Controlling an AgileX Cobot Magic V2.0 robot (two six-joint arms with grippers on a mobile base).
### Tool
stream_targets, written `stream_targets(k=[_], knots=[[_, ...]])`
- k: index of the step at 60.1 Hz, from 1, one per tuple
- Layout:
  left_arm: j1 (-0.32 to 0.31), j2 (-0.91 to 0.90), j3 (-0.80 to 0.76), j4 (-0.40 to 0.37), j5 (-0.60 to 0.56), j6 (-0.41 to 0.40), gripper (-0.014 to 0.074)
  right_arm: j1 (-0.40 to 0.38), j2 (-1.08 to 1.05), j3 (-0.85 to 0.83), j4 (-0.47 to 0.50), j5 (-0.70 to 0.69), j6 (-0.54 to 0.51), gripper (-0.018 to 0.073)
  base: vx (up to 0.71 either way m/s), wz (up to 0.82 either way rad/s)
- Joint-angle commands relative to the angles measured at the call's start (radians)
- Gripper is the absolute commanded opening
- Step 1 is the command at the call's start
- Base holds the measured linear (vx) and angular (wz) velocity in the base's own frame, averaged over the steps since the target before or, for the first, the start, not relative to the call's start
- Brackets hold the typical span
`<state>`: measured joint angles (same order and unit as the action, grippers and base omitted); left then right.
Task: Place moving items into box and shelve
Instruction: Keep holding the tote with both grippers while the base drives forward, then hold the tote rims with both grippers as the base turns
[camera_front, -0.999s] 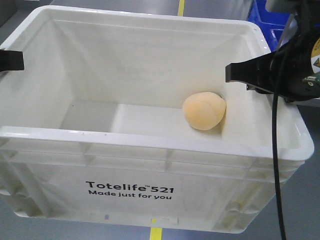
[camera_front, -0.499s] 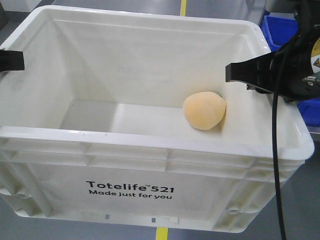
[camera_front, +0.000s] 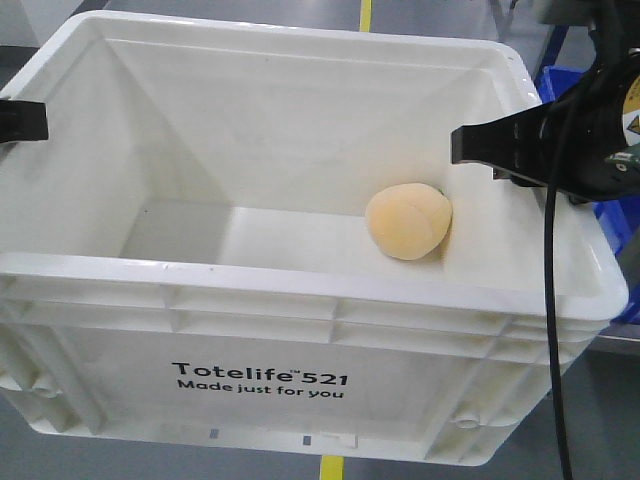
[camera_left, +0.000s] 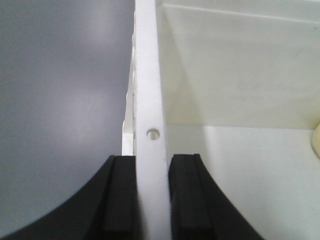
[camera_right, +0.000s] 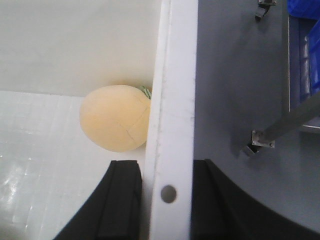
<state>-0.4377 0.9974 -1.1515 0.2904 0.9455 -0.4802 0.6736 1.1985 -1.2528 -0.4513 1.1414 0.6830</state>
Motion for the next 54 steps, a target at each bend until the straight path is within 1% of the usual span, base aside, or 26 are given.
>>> stream_targets(k=[1,54], knots=[[0.000,-0.028,-0.043,0.073,-0.122,0.002,-0.0013,-0.006,-0.030,-0.034,-0.124,-0.052,-0.005,-0.0011,0.41,0.00],[0.000,-0.028,-0.043,0.073,-0.122,0.002,-0.0013,-0.006,-0.030,-0.034,-0.124,-0.052,-0.005,-0.0011,0.40,-0.01]])
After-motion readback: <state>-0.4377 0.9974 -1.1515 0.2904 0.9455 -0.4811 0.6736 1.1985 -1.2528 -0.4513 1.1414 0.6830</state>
